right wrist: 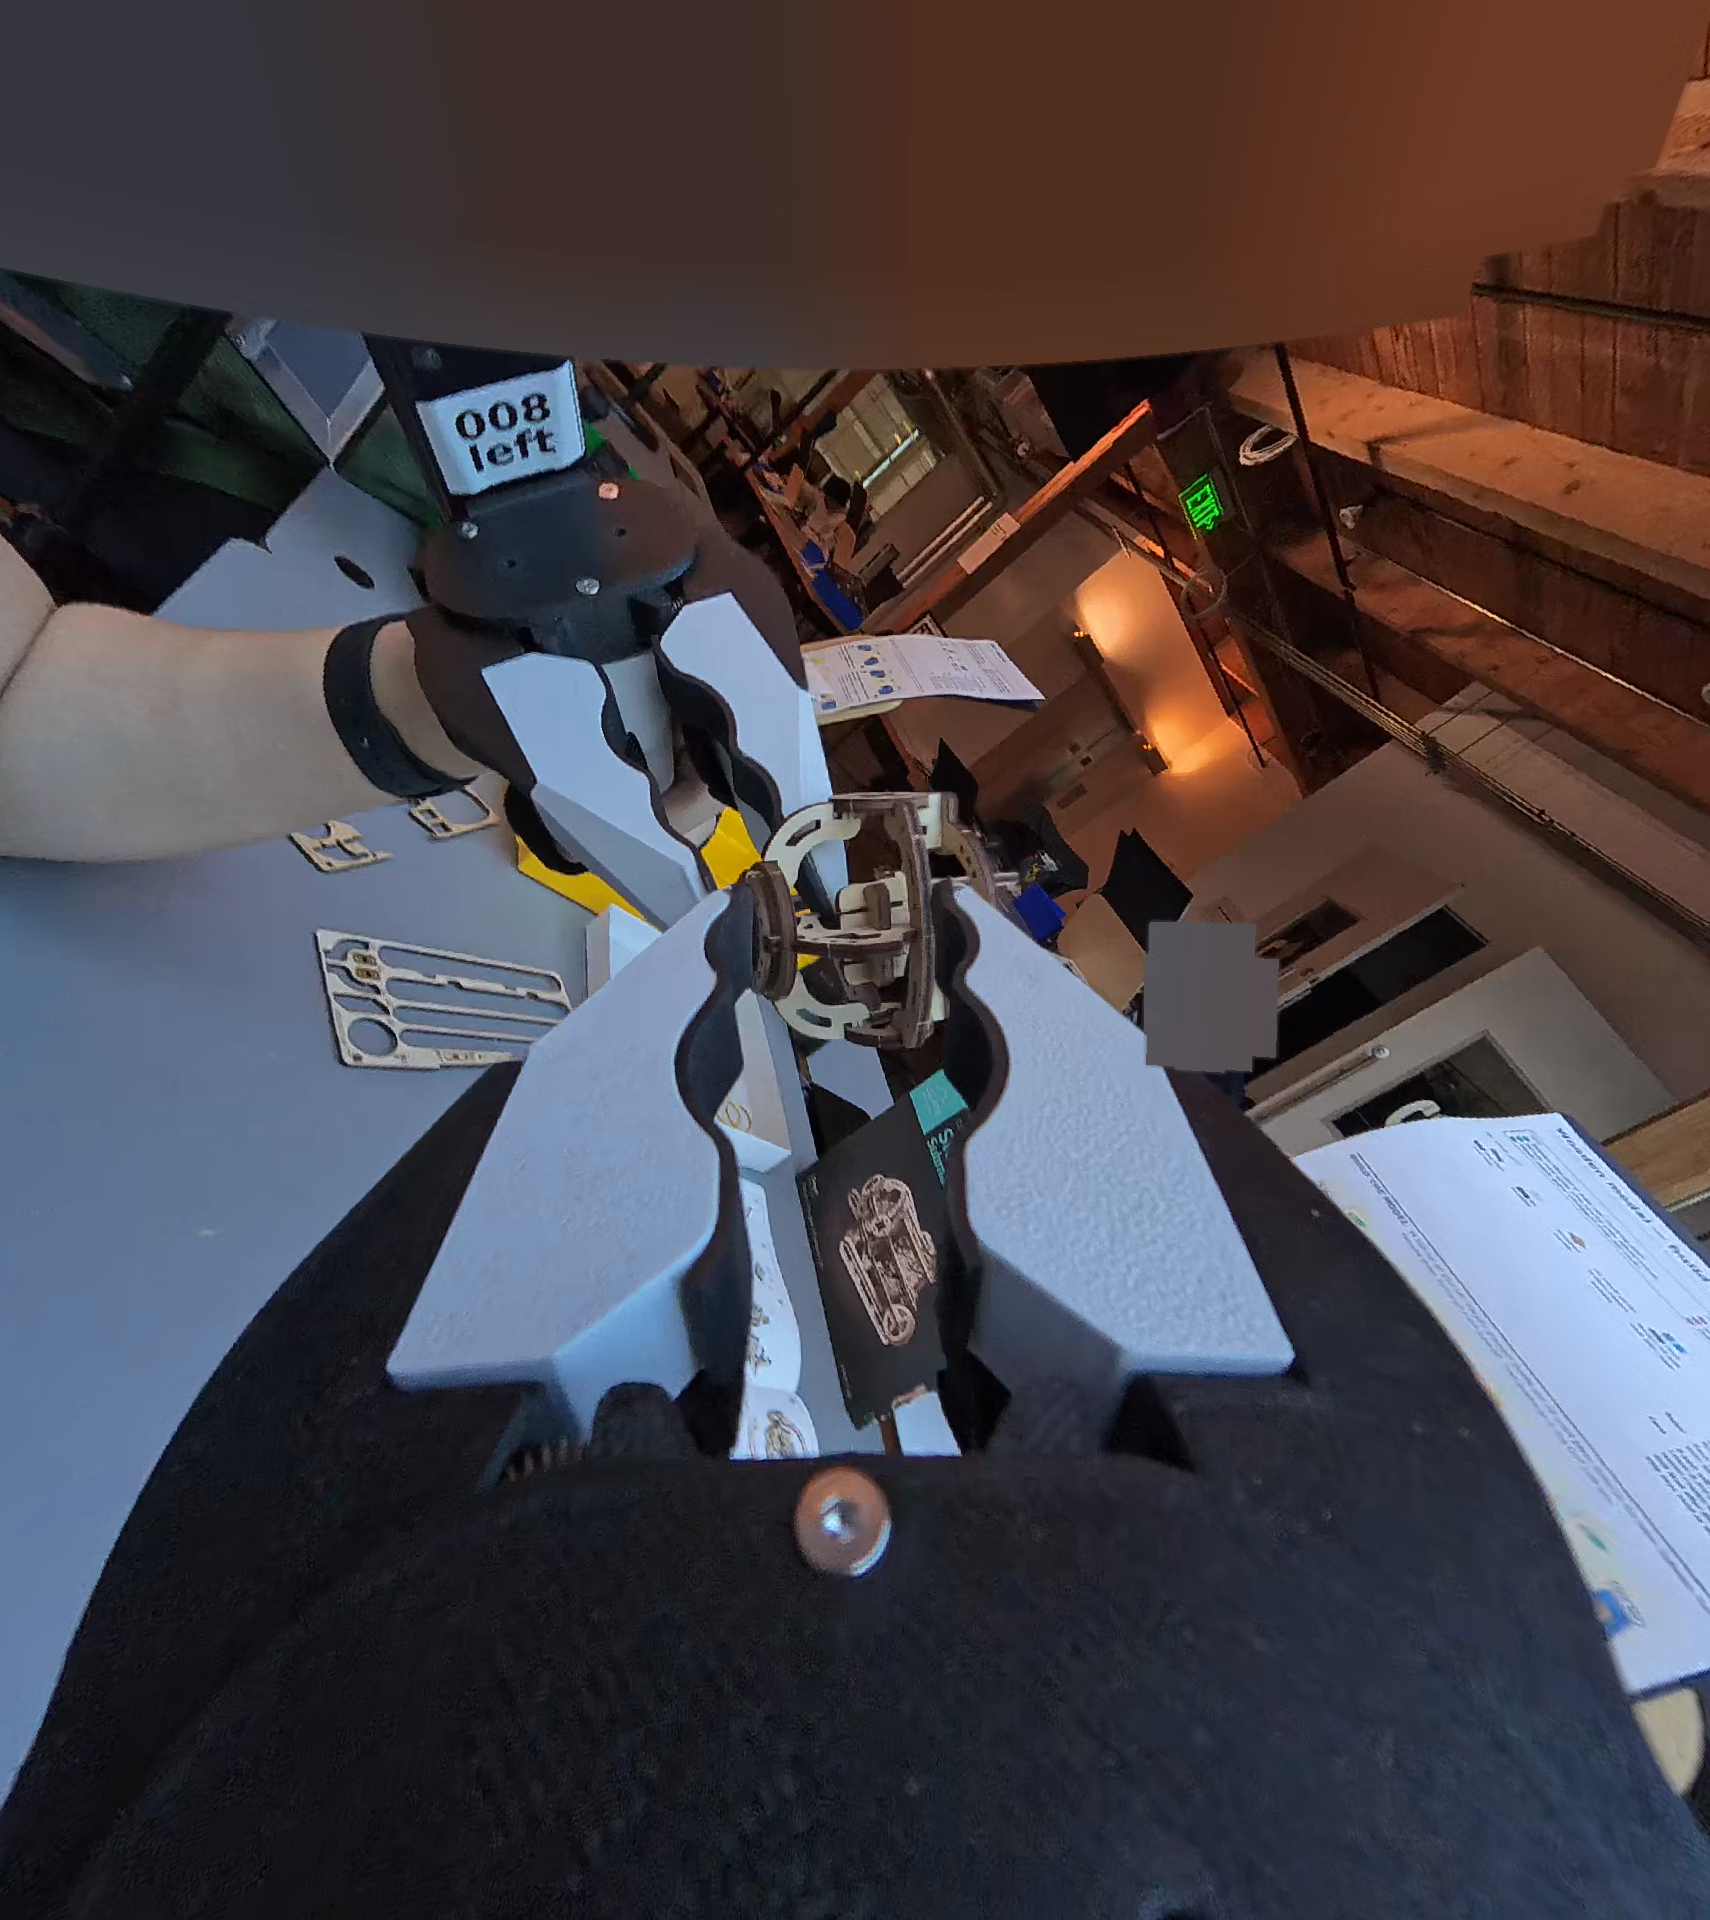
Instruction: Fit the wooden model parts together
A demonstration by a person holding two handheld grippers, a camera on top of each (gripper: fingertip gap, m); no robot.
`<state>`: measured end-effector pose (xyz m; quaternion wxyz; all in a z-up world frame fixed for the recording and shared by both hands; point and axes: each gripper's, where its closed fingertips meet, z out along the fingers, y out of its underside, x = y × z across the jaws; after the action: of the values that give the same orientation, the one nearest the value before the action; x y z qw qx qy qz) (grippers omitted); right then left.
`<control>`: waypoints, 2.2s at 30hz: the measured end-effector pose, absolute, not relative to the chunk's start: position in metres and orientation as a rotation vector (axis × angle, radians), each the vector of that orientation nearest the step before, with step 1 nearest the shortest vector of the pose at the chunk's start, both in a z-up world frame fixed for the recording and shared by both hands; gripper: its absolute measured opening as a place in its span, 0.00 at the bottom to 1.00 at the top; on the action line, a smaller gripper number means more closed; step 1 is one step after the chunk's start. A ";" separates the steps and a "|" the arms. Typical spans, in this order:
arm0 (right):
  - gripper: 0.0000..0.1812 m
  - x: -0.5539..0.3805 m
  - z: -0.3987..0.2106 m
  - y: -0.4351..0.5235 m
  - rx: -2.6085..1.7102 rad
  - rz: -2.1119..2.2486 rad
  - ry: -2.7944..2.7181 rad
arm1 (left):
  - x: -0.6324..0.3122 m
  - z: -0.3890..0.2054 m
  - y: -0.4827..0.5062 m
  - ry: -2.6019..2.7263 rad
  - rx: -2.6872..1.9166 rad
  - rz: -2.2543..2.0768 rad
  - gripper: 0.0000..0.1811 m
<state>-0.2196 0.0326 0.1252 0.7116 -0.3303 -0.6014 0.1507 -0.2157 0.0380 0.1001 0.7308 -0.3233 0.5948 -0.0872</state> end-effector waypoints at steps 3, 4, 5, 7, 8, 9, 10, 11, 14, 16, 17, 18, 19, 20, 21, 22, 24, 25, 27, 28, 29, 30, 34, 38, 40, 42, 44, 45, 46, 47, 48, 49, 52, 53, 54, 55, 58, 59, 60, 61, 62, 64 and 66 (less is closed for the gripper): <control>0.20 -0.217 0.127 0.036 -0.735 0.374 -1.316 | -0.217 0.100 0.044 1.295 -0.732 -0.214 0.09; 0.21 -0.216 0.127 0.039 -0.738 0.368 -1.314 | -0.217 0.100 0.046 1.290 -0.739 -0.228 0.09; 0.21 -0.214 0.126 0.041 -0.739 0.358 -1.315 | -0.217 0.100 0.047 1.285 -0.744 -0.239 0.09; 0.20 -0.212 0.125 0.045 -0.751 0.345 -1.312 | -0.218 0.100 0.050 1.281 -0.754 -0.246 0.09; 0.20 -0.212 0.124 0.047 -0.757 0.345 -1.310 | -0.218 0.099 0.051 1.281 -0.757 -0.245 0.09; 0.20 -0.213 0.123 0.048 -0.760 0.348 -1.311 | -0.217 0.099 0.051 1.281 -0.758 -0.245 0.09; 0.20 -0.214 0.122 0.048 -0.763 0.354 -1.317 | -0.217 0.099 0.051 1.280 -0.759 -0.247 0.09; 0.20 -0.215 0.120 0.048 -0.765 0.354 -1.328 | -0.217 0.099 0.051 1.281 -0.759 -0.248 0.09; 0.19 -0.218 0.115 0.053 -0.764 0.287 -1.342 | -0.216 0.098 0.050 1.287 -0.758 -0.245 0.09; 0.18 -0.220 0.112 0.053 -0.756 0.266 -1.355 | -0.215 0.097 0.050 1.293 -0.757 -0.238 0.09; 0.18 -0.220 0.111 0.054 -0.761 0.259 -1.354 | -0.216 0.097 0.051 1.294 -0.757 -0.232 0.09; 0.18 -0.220 0.111 0.054 -0.761 0.258 -1.351 | -0.216 0.097 0.051 1.298 -0.759 -0.229 0.09; 0.14 -0.220 0.112 0.054 -0.754 0.256 -1.351 | -0.216 0.096 0.051 1.300 -0.760 -0.230 0.09; 0.14 -0.220 0.112 0.053 -0.746 0.253 -1.349 | -0.216 0.097 0.051 1.298 -0.760 -0.232 0.09; 0.14 -0.220 0.113 0.053 -0.745 0.250 -1.347 | -0.216 0.097 0.050 1.296 -0.761 -0.235 0.09; 0.14 -0.220 0.113 0.053 -0.749 0.246 -1.347 | -0.216 0.097 0.051 1.296 -0.762 -0.234 0.09; 0.15 -0.221 0.112 0.053 -0.754 0.229 -1.349 | -0.216 0.097 0.051 1.299 -0.762 -0.229 0.09; 0.15 -0.221 0.112 0.054 -0.753 0.219 -1.348 | -0.216 0.097 0.052 1.298 -0.765 -0.230 0.09; 0.14 -0.222 0.113 0.054 -0.752 0.201 -1.344 | -0.217 0.097 0.052 1.296 -0.771 -0.234 0.09; 0.14 -0.222 0.113 0.053 -0.749 0.191 -1.345 | -0.217 0.097 0.052 1.296 -0.772 -0.233 0.09; 0.15 -0.222 0.112 0.053 -0.748 0.187 -1.346 | -0.217 0.097 0.052 1.297 -0.772 -0.233 0.09; 0.15 -0.222 0.113 0.053 -0.748 0.186 -1.345 | -0.216 0.097 0.052 1.295 -0.773 -0.232 0.09; 0.14 -0.222 0.115 0.052 -0.739 0.198 -1.328 | -0.216 0.100 0.051 1.277 -0.768 -0.231 0.09; 0.14 -0.221 0.117 0.052 -0.732 0.193 -1.320 | -0.215 0.102 0.051 1.264 -0.761 -0.233 0.09; 0.14 -0.221 0.117 0.052 -0.730 0.195 -1.316 | -0.215 0.103 0.051 1.258 -0.754 -0.227 0.09; 0.14 -0.220 0.117 0.051 -0.722 0.189 -1.317 | -0.215 0.103 0.051 1.257 -0.751 -0.222 0.09; 0.14 -0.220 0.118 0.051 -0.718 0.184 -1.316 | -0.214 0.103 0.051 1.255 -0.747 -0.216 0.09; 0.14 -0.220 0.118 0.050 -0.715 0.182 -1.316 | -0.214 0.103 0.050 1.255 -0.743 -0.214 0.08; 0.13 -0.220 0.118 0.050 -0.709 0.178 -1.317 | -0.214 0.104 0.050 1.255 -0.739 -0.212 0.08; 0.13 -0.220 0.118 0.049 -0.705 0.176 -1.317 | -0.214 0.104 0.049 1.253 -0.735 -0.212 0.08; 0.13 -0.220 0.119 0.049 -0.705 0.176 -1.317 | -0.214 0.104 0.049 1.252 -0.734 -0.213 0.08; 0.13 -0.219 0.119 0.048 -0.704 0.173 -1.317 | -0.214 0.105 0.048 1.250 -0.732 -0.214 0.08; 0.13 -0.219 0.118 0.049 -0.705 0.168 -1.320 | -0.214 0.104 0.049 1.250 -0.735 -0.214 0.08; 0.13 -0.219 0.118 0.049 -0.704 0.163 -1.320 | -0.214 0.104 0.049 1.248 -0.736 -0.212 0.08; 0.13 -0.219 0.117 0.050 -0.710 0.156 -1.321 | -0.214 0.105 0.050 1.242 -0.736 -0.211 0.06; 0.13 -0.219 0.118 0.050 -0.707 0.160 -1.317 | -0.214 0.106 0.050 1.238 -0.735 -0.213 0.06; 0.13 -0.220 0.118 0.050 -0.712 0.168 -1.317 | -0.215 0.106 0.050 1.242 -0.740 -0.227 0.06; 0.13 -0.220 0.118 0.052 -0.727 0.178 -1.313 | -0.216 0.105 0.051 1.242 -0.751 -0.232 0.06; 0.14 -0.221 0.117 0.052 -0.734 0.195 -1.311 | -0.216 0.105 0.052 1.243 -0.753 -0.238 0.07; 0.14 -0.221 0.118 0.052 -0.724 0.210 -1.306 | -0.217 0.106 0.051 1.242 -0.749 -0.248 0.07; 0.14 -0.222 0.118 0.052 -0.724 0.223 -1.306 | -0.217 0.106 0.051 1.244 -0.754 -0.259 0.07; 0.14 -0.222 0.116 0.053 -0.742 0.248 -1.316 | -0.218 0.103 0.051 1.261 -0.771 -0.273 0.07; 0.14 -0.223 0.116 0.052 -0.734 0.255 -1.313 | -0.218 0.103 0.049 1.269 -0.774 -0.292 0.08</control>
<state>-0.2227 0.0516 0.1164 0.7227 -0.3326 -0.5948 0.1154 -0.2182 0.0493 0.1029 0.7264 -0.3511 0.5757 -0.1325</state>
